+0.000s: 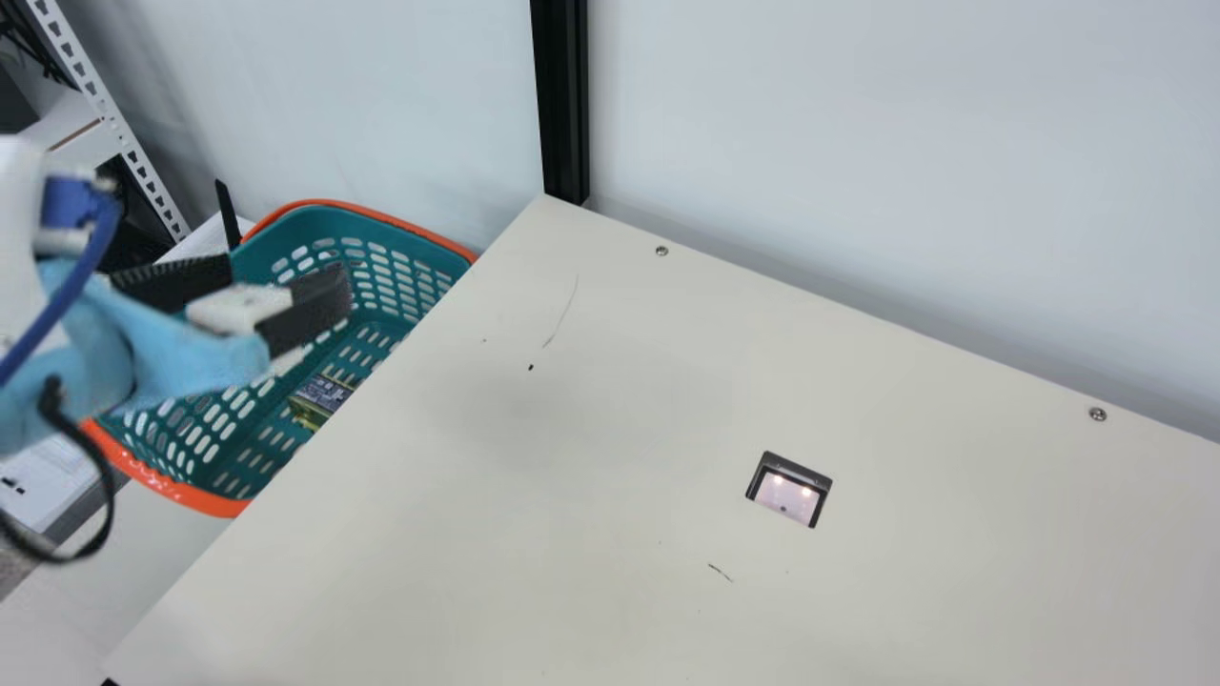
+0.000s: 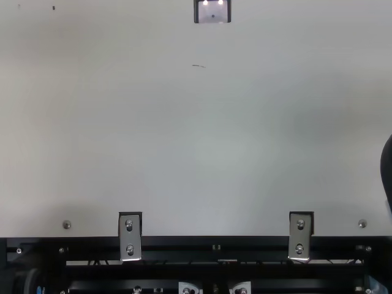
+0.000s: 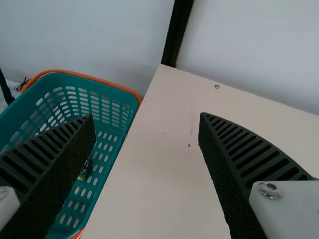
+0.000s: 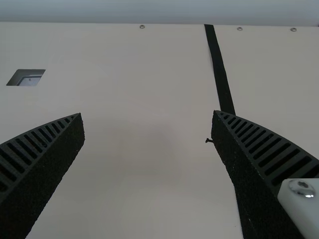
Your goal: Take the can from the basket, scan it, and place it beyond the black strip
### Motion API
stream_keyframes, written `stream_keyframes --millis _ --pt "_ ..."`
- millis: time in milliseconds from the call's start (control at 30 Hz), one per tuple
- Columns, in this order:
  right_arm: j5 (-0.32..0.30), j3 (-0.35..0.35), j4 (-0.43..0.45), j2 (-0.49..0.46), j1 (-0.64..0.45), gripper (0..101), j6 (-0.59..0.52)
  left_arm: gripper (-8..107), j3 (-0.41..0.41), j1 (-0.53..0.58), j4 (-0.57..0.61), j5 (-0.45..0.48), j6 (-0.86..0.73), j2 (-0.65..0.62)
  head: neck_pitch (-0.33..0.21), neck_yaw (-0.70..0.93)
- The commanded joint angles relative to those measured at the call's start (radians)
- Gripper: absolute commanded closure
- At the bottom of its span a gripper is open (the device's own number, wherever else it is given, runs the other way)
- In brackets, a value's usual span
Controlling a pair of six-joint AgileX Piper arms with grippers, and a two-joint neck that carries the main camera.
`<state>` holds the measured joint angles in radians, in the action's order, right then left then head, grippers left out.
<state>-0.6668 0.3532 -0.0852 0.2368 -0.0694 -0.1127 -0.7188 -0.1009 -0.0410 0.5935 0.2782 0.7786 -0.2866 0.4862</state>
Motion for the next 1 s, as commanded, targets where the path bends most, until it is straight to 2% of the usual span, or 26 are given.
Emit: stream_keyframes --millis 0,233,433,700,967 --pt "0.0 0.0 0.0 0.0 0.0 0 0.0 9 -0.053 -0.042 0.023 0.002 -0.002 0.128 -0.035 0.011" --pt "0.0 0.0 0.0 0.0 0.0 0 0.0 9 -0.132 -0.177 0.075 -0.008 -0.006 0.346 -0.035 0.011" --pt "0.0 0.0 0.0 0.0 0.0 0 0.0 9 -0.18 -0.237 0.083 -0.031 0.077 0.52 -0.035 0.011" --pt "0.0 0.0 0.0 0.0 0.0 0 0.0 9 -0.235 -0.256 0.007 -0.069 0.312 0.716 -0.035 0.011" --pt "0.0 0.0 0.0 0.0 0.0 0 0.0 9 -0.281 -0.253 -0.15 -0.091 0.639 0.873 -0.035 0.011"
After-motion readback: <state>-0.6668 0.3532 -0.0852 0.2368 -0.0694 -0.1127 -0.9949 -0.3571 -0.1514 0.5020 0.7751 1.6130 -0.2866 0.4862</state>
